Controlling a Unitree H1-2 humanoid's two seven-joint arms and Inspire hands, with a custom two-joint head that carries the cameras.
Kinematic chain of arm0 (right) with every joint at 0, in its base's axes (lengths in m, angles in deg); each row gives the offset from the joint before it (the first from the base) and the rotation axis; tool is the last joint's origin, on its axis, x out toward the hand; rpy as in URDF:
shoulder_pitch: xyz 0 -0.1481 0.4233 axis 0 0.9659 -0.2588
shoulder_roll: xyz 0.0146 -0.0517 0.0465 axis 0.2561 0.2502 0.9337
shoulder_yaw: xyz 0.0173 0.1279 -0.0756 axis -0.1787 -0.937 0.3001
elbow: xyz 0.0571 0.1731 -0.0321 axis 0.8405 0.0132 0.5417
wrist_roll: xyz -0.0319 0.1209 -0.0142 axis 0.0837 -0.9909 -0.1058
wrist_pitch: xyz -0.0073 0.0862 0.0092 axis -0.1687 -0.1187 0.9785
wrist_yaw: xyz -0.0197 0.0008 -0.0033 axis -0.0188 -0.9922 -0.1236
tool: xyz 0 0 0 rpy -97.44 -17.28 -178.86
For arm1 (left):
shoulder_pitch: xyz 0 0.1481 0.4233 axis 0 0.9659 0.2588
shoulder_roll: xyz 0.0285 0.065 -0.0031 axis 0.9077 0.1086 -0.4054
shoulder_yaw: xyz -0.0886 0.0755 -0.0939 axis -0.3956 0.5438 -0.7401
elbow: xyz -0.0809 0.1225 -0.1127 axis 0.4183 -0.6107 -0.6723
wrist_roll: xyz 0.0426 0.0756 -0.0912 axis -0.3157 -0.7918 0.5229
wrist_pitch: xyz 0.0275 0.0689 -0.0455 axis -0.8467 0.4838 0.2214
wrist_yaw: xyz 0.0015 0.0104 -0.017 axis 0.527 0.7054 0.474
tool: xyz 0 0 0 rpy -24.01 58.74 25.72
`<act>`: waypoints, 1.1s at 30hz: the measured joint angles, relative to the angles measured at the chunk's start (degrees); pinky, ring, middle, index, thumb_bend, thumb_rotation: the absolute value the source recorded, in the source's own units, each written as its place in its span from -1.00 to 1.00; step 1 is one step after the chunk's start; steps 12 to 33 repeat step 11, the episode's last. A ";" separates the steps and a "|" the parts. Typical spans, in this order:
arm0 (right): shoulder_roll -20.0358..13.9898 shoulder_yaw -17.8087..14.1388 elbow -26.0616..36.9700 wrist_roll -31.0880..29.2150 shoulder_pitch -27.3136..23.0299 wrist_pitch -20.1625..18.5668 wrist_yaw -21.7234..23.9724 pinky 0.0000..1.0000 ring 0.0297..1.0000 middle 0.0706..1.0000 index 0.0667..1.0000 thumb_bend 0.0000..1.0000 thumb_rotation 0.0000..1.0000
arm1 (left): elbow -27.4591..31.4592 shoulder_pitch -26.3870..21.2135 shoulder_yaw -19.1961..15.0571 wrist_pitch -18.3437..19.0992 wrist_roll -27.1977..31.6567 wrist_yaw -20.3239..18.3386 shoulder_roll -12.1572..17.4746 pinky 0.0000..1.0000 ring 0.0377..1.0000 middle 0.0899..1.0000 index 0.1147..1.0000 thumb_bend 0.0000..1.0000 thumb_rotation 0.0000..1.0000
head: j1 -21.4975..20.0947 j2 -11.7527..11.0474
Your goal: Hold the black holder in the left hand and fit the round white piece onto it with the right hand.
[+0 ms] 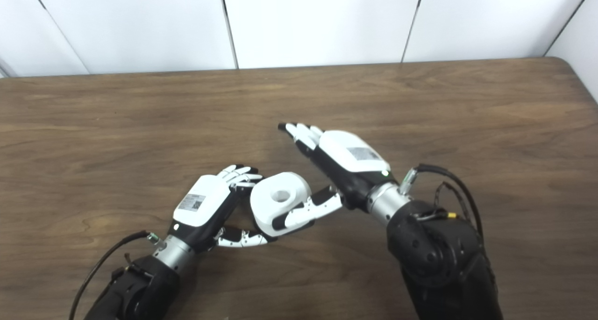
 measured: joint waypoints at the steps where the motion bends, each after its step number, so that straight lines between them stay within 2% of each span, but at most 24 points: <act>1: 0.00 -0.37 0.09 -0.01 -0.65 -0.06 0.36 1.00 1.00 1.00 1.00 1.00 0.13 | -0.10 -0.01 -0.06 -0.12 0.12 0.06 0.00 0.84 0.73 0.52 -0.16 0.05 -0.89 | 0.00 -0.09; 11: 1.23 -4.46 3.01 -0.46 -5.18 -1.25 3.60 1.00 1.00 1.00 1.00 1.00 0.17 | -0.90 -0.21 -0.60 -1.22 0.78 0.73 0.04 0.84 0.71 0.49 -0.16 0.05 -0.89 | 0.18 -0.18; 33: 1.23 -4.46 3.01 -0.46 -5.18 -1.25 3.60 1.00 1.00 1.00 1.00 1.00 0.17 | -0.90 -0.21 -0.60 -1.22 0.78 0.73 0.04 0.84 0.71 0.49 -0.16 0.05 -0.89 | 0.18 -0.18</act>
